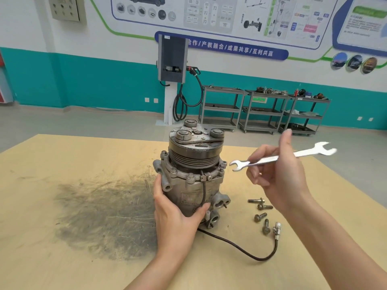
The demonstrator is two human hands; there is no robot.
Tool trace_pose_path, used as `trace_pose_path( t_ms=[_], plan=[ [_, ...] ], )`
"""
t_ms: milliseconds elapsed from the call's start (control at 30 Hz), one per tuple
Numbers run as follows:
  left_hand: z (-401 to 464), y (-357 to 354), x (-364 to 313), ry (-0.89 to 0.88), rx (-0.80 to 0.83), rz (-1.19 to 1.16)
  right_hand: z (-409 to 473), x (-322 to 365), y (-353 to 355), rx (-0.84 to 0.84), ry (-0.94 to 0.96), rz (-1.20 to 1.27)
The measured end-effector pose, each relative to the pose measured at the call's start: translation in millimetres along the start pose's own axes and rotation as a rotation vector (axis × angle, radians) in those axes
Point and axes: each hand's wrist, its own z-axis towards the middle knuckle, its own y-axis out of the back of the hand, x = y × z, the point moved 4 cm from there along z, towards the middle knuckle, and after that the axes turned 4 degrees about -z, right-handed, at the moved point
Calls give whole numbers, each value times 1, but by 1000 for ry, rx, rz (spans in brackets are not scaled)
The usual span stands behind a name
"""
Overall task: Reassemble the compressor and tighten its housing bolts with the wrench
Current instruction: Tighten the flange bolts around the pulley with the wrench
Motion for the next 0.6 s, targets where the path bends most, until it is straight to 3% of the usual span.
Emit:
trace_pose_path(
  t_ms=[300,600],
  plan=[
    [-1,0,0,15,9,-1,36,-30,-3,-22,-231,92],
    [0,0,0,13,0,4,46,-37,-12,167,-434,112]
  ],
)
